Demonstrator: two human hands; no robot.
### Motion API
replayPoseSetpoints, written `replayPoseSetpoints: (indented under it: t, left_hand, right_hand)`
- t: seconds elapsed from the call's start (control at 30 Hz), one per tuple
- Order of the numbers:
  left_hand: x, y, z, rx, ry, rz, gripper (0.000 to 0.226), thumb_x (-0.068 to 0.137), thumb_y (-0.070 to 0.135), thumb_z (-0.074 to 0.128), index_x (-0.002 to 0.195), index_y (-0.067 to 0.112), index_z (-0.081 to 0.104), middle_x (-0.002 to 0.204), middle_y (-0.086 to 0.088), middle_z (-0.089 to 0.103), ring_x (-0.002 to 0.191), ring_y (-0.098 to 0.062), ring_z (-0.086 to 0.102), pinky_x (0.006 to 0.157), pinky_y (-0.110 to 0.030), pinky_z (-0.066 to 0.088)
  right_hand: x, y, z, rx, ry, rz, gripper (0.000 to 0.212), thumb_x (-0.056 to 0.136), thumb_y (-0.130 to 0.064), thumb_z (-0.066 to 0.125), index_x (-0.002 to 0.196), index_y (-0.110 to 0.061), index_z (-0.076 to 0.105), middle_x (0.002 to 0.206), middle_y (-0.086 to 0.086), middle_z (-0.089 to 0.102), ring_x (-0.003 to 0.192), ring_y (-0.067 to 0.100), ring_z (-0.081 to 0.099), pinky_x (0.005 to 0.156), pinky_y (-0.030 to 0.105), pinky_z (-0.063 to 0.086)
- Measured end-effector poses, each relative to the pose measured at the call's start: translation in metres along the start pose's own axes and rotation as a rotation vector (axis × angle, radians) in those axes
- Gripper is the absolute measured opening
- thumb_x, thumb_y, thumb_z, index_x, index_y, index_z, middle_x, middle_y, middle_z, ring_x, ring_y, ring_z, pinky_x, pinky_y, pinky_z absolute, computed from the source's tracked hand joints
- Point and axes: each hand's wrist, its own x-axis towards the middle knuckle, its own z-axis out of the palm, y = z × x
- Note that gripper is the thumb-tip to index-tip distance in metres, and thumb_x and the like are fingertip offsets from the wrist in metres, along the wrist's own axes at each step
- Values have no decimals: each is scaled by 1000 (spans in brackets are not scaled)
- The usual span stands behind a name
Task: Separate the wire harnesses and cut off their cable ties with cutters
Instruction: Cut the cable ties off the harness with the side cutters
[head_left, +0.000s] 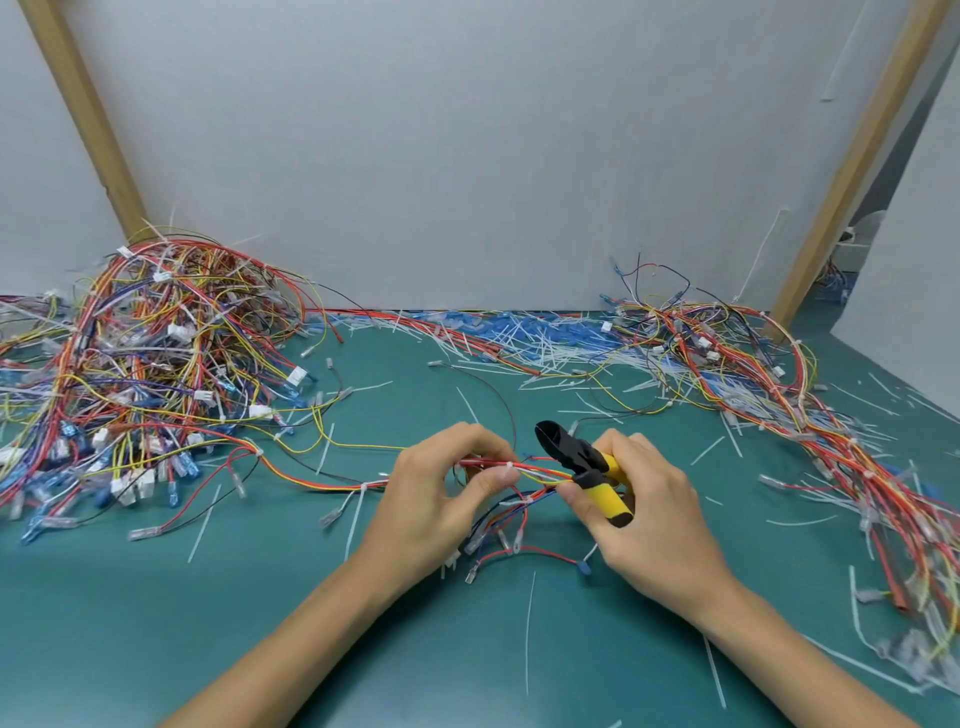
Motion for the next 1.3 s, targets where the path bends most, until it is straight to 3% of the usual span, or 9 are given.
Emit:
replayPoseSetpoints:
  t: [0.13, 0.23, 0.4, 0.57, 0.7, 0.8, 0.93, 1.1, 1.3]
  left_hand:
    - [1, 0, 1, -14, -12, -56, 14, 91, 31, 66, 79, 24, 62, 78, 10, 60, 79, -14, 58, 72, -15, 39]
    - [0, 2, 3, -26, -11, -80, 19, 93, 36, 61, 75, 33, 59, 76, 11, 56, 77, -15, 56, 71, -16, 38]
    - [3, -4, 6, -14, 3, -132, 23, 94, 30, 68, 71, 32, 61, 71, 11, 60, 70, -8, 55, 68, -15, 38]
    - [1, -16, -2, -60, -70, -160, 6, 90, 17, 74, 89, 21, 70, 80, 13, 71, 76, -4, 66, 73, -18, 46]
    - [2, -21, -6, -35, -44, -175, 4, 92, 17, 71, 89, 20, 72, 77, 11, 72, 73, -6, 68, 72, -27, 53]
    - [2, -21, -3, 71, -7, -129, 5, 93, 20, 69, 89, 20, 72, 75, 14, 70, 75, -6, 66, 71, -19, 49]
    - [4, -22, -5, 137, -38, -81, 5, 94, 20, 67, 91, 18, 71, 79, 15, 70, 79, -6, 65, 69, -10, 42]
    - [1, -19, -6, 139, -60, -100, 6, 96, 19, 65, 93, 18, 70, 81, 13, 72, 79, -6, 66, 69, -12, 41]
    - [0, -17, -6, 183, -54, -93, 4, 95, 19, 66, 95, 19, 70, 81, 12, 71, 77, -4, 65, 66, -10, 40]
  right_hand:
    - [0, 2, 1, -37, 7, -16, 32, 84, -37, 78, 84, -33, 46, 76, -13, 44, 75, 6, 47, 57, 26, 38]
    - [0, 0, 3, -45, 12, -35, 26, 82, -44, 70, 85, -32, 47, 77, -13, 44, 75, 9, 47, 56, 33, 42]
    - [-1, 2, 5, -78, 14, -41, 29, 83, -39, 77, 88, -32, 50, 78, -14, 46, 76, 8, 48, 55, 33, 43]
    - [2, 6, 3, -70, 40, -8, 26, 81, -44, 78, 91, -32, 57, 78, -19, 49, 77, 8, 50, 63, 34, 46]
    - [4, 16, 0, -91, 40, -12, 24, 81, -30, 80, 91, -27, 59, 83, -17, 52, 84, 15, 50, 70, 32, 42]
    - [5, 23, -2, -123, 55, -21, 26, 79, -22, 82, 91, -26, 59, 90, -13, 53, 87, 15, 51, 73, 30, 41]
    - [6, 29, -2, -190, 68, 41, 27, 80, -30, 80, 93, -27, 57, 89, -13, 54, 88, 14, 48, 68, 37, 45]
    - [1, 28, -2, -273, 50, 41, 30, 78, -34, 78, 96, -31, 54, 88, -19, 47, 90, 11, 44, 61, 30, 37]
    - [-5, 26, -7, -299, 4, 35, 30, 76, -36, 74, 98, -31, 54, 90, -17, 48, 93, 11, 44, 62, 30, 41]
